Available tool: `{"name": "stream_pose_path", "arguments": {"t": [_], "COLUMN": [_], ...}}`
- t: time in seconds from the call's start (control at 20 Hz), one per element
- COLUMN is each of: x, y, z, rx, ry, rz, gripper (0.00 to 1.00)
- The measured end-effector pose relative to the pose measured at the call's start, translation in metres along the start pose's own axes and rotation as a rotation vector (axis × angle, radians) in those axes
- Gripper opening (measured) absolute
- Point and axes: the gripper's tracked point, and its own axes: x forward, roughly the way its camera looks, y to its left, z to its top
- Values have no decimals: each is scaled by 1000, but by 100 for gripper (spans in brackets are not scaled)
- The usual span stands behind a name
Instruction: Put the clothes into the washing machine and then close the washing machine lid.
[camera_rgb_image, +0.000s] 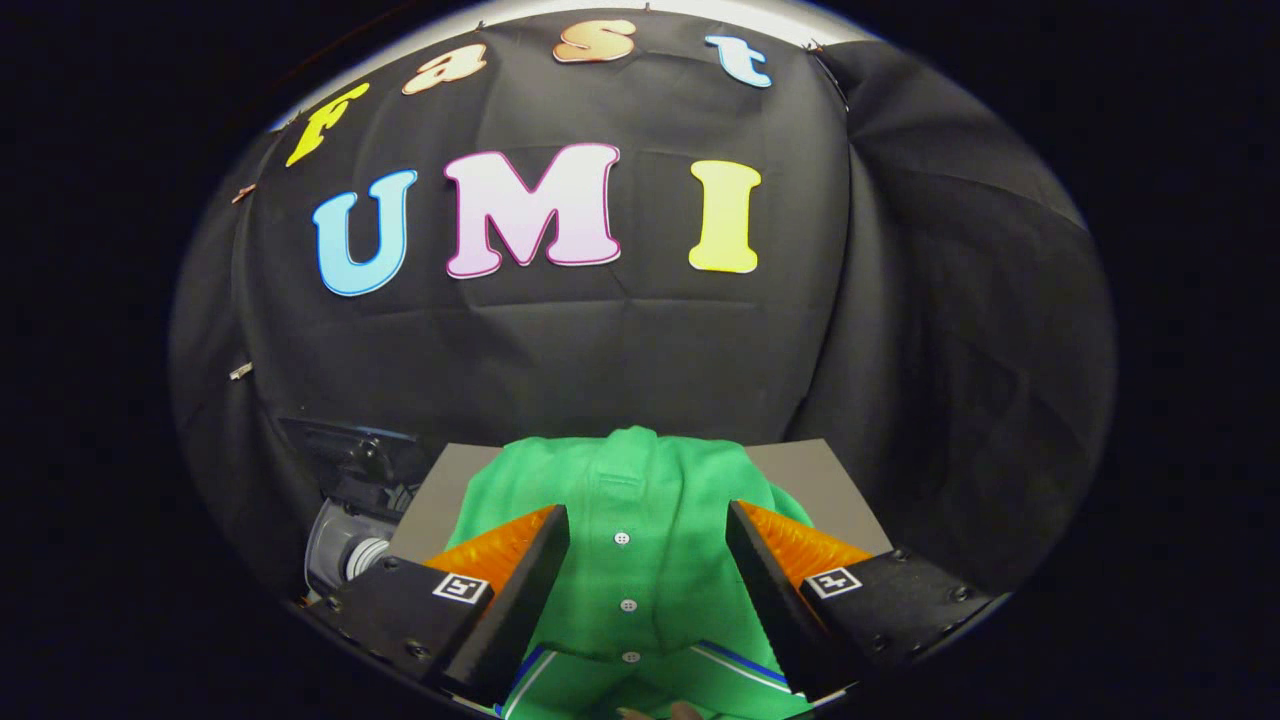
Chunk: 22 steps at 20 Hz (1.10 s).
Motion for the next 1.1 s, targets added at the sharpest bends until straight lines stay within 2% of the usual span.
{"name": "stream_pose_path", "arguments": {"t": [0.4, 0.6, 0.75, 0.85, 1.0, 1.05, 1.1], "x": [27, 29, 33, 33, 33, 33, 33], "y": [0, 3, 2, 0, 2, 1, 0], "z": [-41, -42, -40, -42, -41, -41, -40], "rx": [-50, -51, -3, -12, -75, -81, -89], "ry": [145, 173, 203, 216, 207, 196, 194], "rz": [-13, -13, 13, 6, -6, -13, -16], "gripper": [99, 98, 100, 93, 28, 27, 11]}}
